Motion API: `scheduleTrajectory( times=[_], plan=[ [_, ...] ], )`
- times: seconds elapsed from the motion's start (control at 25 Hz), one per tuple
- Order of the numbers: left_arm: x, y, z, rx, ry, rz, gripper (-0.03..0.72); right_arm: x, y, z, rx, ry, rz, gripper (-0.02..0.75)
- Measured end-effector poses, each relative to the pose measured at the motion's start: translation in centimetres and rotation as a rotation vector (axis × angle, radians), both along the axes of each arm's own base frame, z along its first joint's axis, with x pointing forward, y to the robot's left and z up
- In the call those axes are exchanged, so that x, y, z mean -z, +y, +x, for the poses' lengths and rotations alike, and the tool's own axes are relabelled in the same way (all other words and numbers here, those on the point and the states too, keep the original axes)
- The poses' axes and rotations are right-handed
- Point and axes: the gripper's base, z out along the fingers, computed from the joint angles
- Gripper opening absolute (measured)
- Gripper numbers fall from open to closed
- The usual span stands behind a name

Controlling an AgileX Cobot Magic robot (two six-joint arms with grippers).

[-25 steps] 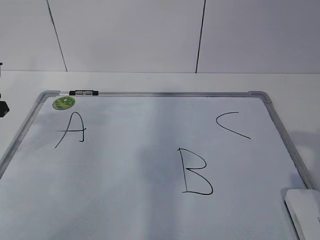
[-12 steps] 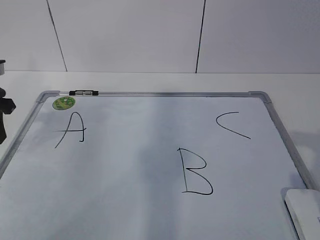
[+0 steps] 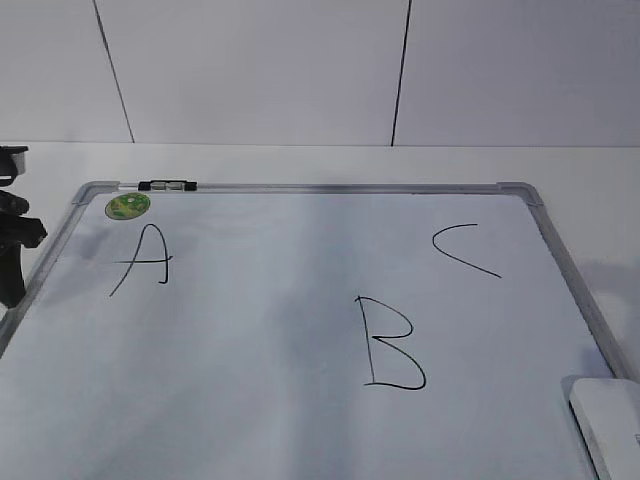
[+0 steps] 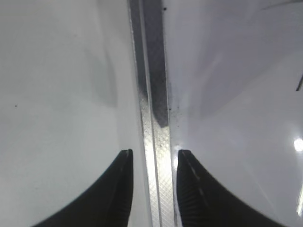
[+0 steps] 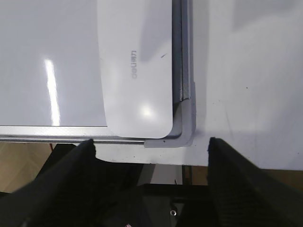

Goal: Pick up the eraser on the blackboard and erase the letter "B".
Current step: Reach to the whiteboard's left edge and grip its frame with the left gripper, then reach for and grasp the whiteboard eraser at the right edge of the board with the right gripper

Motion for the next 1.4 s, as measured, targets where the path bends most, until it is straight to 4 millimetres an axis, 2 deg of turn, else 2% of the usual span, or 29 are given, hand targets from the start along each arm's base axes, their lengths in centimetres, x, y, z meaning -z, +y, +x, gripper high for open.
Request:
scheduleTrajectory(
  times=[0.28,0.64,1.0,1.16,1.28,1.4],
  plan=[
    [0.3,0.1,0.3,0.005,-0.013,0.013,0.235,0.0,0.0,0.0,0.0,0.0,0.0,0.575],
    [2.2,0.1,0.6,0.006,0.038,0.014,0.235,0.0,0.0,0.0,0.0,0.0,0.0,0.575],
    [2.3,0.1,0.6,0.006,0.037,0.015,0.23,0.0,0.0,0.0,-0.001,0.0,-0.004,0.575],
    [2.3,0.1,0.6,0.006,0.037,0.015,0.16,0.0,0.0,0.0,-0.001,0.0,-0.004,0.575],
    [2.3,0.1,0.6,0.005,0.036,0.013,0.071,0.0,0.0,0.0,-0.001,0.0,-0.004,0.575],
    [2.2,0.2,0.7,0.001,0.035,0.011,0.039,0.0,0.0,0.0,-0.001,0.0,-0.004,0.575]
  ],
)
